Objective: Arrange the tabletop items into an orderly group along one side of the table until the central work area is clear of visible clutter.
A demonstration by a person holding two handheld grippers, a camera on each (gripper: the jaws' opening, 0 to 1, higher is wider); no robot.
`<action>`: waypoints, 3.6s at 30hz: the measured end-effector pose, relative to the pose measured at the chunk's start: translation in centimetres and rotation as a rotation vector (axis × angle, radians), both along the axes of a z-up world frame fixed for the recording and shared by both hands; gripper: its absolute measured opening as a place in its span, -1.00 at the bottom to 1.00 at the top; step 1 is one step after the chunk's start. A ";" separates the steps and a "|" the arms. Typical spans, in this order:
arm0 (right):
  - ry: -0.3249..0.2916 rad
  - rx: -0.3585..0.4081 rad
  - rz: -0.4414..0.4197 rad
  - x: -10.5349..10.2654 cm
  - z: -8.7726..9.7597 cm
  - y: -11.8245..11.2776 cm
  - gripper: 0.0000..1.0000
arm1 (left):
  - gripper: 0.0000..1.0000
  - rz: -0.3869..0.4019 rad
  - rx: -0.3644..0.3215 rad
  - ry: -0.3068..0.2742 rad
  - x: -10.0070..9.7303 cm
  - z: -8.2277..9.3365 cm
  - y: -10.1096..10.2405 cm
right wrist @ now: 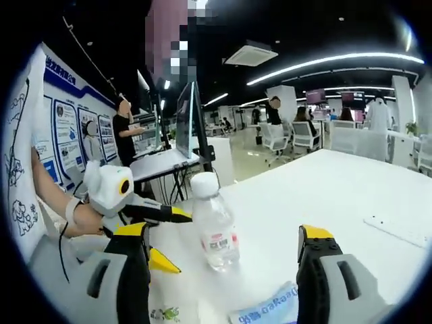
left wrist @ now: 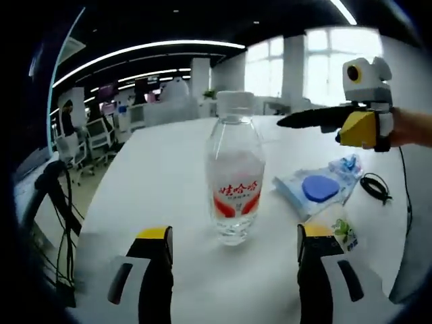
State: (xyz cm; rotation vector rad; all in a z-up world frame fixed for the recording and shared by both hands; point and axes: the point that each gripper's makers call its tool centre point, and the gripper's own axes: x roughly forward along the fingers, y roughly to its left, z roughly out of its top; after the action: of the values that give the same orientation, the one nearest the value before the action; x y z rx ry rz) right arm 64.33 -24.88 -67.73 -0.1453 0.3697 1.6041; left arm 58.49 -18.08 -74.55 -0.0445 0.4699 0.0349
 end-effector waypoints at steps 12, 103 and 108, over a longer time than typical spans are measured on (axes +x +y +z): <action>0.020 -0.174 -0.041 0.4 -4.3 -5.8 0.86 | 0.42 -0.130 -0.048 0.088 -1.0 0.4 -2.4; -0.037 -0.397 0.022 -4.2 -8.0 -15.3 0.58 | 0.05 -0.305 -0.308 0.491 0.5 -5.8 -14.2; -0.034 -0.403 0.022 -4.3 -8.2 -15.4 0.57 | -0.11 -0.307 -0.295 0.496 0.6 -6.0 -14.2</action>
State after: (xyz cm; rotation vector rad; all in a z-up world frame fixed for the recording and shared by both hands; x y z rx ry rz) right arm 60.01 -40.32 -75.92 -0.4848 0.6644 1.5308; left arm 59.06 -32.25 -80.58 -0.2562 0.9709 -0.3325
